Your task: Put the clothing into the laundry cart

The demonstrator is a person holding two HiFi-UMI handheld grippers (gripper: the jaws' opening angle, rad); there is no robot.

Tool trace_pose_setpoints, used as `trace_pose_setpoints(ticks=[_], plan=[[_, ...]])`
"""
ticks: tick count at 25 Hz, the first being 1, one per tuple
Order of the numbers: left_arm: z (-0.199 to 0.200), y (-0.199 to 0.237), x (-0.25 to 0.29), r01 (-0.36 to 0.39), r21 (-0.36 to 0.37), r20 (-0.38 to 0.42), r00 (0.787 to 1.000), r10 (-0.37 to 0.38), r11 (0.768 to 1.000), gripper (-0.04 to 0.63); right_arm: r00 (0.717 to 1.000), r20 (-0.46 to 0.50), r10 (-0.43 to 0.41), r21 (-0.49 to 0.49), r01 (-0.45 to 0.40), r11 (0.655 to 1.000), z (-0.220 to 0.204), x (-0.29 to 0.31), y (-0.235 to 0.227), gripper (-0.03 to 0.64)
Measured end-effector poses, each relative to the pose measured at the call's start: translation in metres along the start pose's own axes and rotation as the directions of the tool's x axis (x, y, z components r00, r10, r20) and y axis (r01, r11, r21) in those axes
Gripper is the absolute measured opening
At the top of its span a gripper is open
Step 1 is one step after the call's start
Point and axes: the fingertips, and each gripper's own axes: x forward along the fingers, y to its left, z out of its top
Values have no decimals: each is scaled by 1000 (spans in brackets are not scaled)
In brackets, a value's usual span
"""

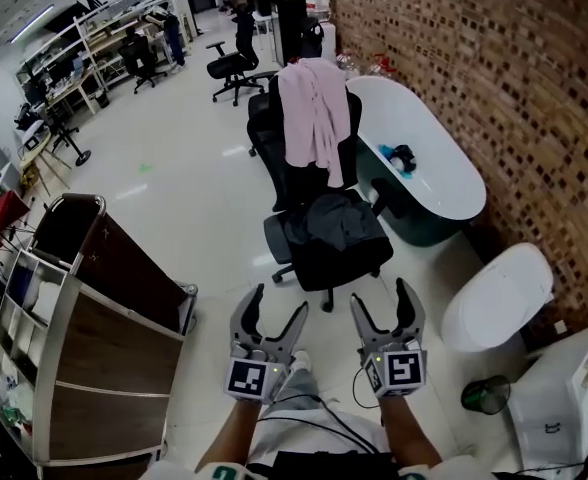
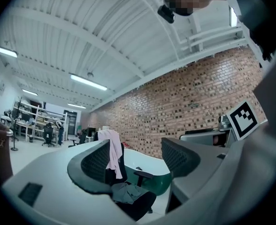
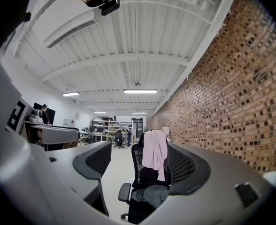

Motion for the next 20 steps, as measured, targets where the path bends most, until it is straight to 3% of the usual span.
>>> trace_pose_setpoints(ticks=[8, 15, 20], plan=[[12, 76, 73, 6, -23, 82, 997, -4, 1000, 333, 1000, -2, 18, -75, -18, 997, 14, 106, 1, 387], [-2, 155, 98, -21, -60, 73, 997, 25, 998, 333, 996, -7, 84, -97, -85, 992, 6, 183, 44, 385], [-9, 181, 124, -7, -58, 67, 998, 11, 998, 333, 996, -40, 83, -119, -87, 989, -3, 200, 48, 383]])
